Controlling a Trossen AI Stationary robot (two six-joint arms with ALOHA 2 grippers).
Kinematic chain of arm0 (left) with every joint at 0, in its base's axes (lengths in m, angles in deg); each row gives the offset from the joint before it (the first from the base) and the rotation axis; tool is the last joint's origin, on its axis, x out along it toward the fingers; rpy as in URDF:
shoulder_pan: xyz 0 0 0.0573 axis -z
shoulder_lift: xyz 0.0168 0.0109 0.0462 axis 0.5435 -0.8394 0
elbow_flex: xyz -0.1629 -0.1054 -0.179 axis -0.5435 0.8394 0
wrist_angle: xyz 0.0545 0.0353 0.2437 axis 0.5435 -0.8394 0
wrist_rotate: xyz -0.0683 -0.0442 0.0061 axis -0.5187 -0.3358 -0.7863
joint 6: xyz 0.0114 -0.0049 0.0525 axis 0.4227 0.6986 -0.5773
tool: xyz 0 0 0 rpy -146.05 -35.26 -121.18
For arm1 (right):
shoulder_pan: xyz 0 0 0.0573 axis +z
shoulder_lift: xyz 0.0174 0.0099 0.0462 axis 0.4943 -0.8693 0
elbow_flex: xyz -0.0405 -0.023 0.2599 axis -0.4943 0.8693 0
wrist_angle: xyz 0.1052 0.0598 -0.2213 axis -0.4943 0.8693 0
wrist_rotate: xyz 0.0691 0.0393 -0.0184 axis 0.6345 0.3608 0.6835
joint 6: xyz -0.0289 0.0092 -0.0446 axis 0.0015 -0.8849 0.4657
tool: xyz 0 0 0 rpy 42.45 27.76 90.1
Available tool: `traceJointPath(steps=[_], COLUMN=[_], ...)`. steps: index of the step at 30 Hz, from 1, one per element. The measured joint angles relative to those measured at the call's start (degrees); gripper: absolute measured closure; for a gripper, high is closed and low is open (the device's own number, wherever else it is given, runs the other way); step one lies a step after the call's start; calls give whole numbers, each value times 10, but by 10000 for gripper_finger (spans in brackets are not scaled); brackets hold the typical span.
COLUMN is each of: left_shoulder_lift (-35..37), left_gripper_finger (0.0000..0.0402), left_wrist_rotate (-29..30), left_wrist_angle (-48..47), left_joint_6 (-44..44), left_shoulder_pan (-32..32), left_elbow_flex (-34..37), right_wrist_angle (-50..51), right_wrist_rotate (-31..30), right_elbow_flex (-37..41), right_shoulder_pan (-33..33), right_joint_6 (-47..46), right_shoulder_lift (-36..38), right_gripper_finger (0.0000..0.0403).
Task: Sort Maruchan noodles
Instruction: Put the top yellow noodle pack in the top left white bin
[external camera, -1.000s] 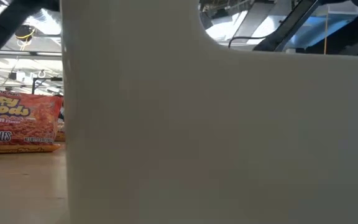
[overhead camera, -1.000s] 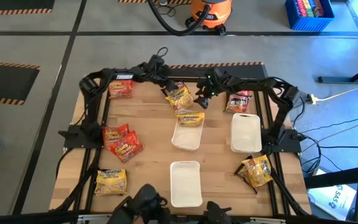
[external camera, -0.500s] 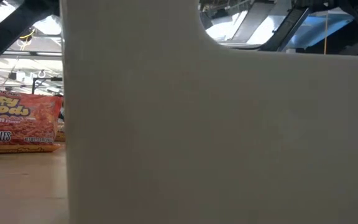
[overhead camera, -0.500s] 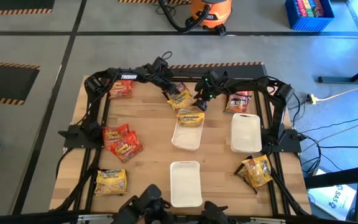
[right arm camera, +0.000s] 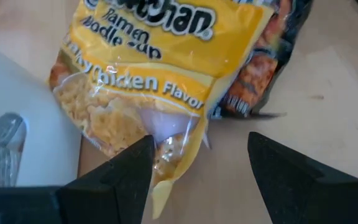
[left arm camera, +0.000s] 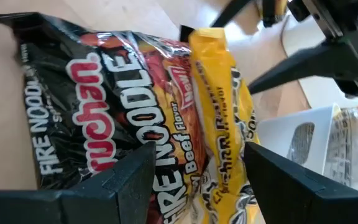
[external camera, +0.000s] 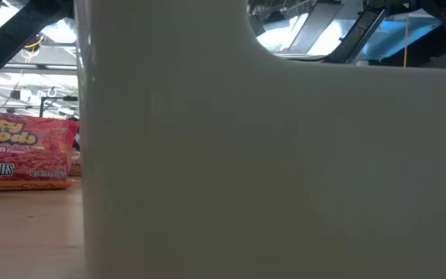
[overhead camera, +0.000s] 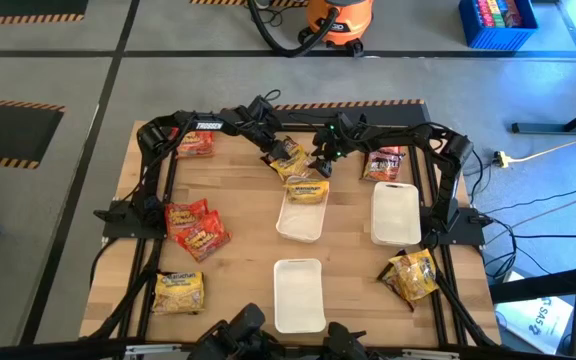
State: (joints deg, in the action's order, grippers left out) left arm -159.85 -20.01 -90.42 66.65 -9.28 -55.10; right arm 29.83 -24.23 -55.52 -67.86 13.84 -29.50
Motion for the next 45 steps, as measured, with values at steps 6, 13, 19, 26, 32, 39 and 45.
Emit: traceJointPath(steps=[6, 13, 19, 26, 32, 39, 45], left_shoulder_lift=[0, 0, 0, 0, 1, 1, 1], left_gripper_finger=[164, 164, 164, 164, 165, 215, 288], left_wrist_rotate=[7, -3, -50, 15, 27, 42, 41], left_wrist_angle=[2, 10, 25, 14, 15, 15, 19], left_joint_6=[3, 4, 6, 2, -11, -31, -37], left_shoulder_pan=[12, 13, 15, 23, 33, 48, 48], left_elbow_flex=[0, 0, 0, 0, 0, 0, 0], right_wrist_angle=[-16, -20, -29, -42, -47, -47, -47], right_wrist_rotate=[0, 0, 0, 0, 0, 0, 2], right_elbow_flex=[0, 0, 0, 0, 0, 0, 0], right_shoulder_pan=[0, 0, 0, 0, 0, 0, 0], right_joint_6=[0, 0, 0, 0, 0, 0, 0], right_shoulder_lift=[0, 1, 1, 1, 1, 1, 1], right_gripper_finger=[162, 162, 162, 162, 162, 162, 162])
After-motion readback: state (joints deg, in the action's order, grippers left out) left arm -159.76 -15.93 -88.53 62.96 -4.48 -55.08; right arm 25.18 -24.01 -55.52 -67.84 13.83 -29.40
